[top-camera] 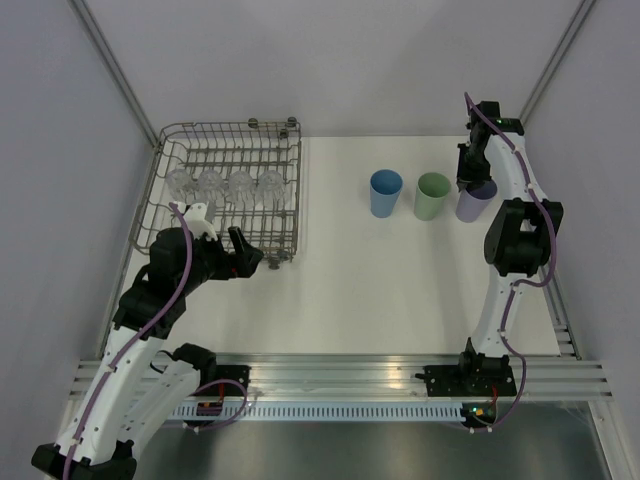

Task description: Unload the cups from the dish rack

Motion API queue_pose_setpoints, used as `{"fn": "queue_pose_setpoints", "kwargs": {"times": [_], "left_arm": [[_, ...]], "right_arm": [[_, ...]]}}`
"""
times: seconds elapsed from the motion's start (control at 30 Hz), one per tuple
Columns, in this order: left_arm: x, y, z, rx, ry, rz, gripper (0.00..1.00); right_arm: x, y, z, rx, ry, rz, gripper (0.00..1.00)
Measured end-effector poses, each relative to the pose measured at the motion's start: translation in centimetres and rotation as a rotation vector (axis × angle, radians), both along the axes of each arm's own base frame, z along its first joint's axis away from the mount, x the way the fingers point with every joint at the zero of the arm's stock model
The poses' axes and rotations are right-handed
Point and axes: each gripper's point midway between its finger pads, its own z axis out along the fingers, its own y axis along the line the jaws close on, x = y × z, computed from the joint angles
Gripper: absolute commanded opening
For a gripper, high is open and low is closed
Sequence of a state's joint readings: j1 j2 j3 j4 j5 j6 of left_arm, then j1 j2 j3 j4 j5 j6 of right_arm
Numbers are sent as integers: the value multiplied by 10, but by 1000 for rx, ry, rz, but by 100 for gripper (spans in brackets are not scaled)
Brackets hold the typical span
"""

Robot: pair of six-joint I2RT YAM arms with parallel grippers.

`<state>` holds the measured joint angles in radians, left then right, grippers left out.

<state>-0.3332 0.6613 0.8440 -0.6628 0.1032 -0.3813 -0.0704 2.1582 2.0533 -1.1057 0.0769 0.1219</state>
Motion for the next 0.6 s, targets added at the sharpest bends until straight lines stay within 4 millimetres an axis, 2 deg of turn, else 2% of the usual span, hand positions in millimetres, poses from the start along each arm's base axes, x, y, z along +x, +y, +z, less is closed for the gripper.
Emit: {"fn": "queue_pose_setpoints", "kwargs": {"times": [0.2, 0.3, 0.33, 0.43, 0.6], "left_arm": [[0, 0, 0, 0, 0, 1, 100], [1, 1, 0, 4, -1, 8, 100], [2, 3, -1, 8, -2, 16, 100], [4, 6, -2, 20, 1, 35, 100], [8, 17, -10, 60, 22, 93, 100]], "right_arm": [[-1, -2, 19, -2, -42, -5, 28], [-4, -3, 39, -6, -86, -6, 28], [-5, -3, 47, -7, -103, -7, 32], [-11, 1, 86, 4, -198, -8, 98], [-39, 26, 162, 43, -413, 69, 98]]}}
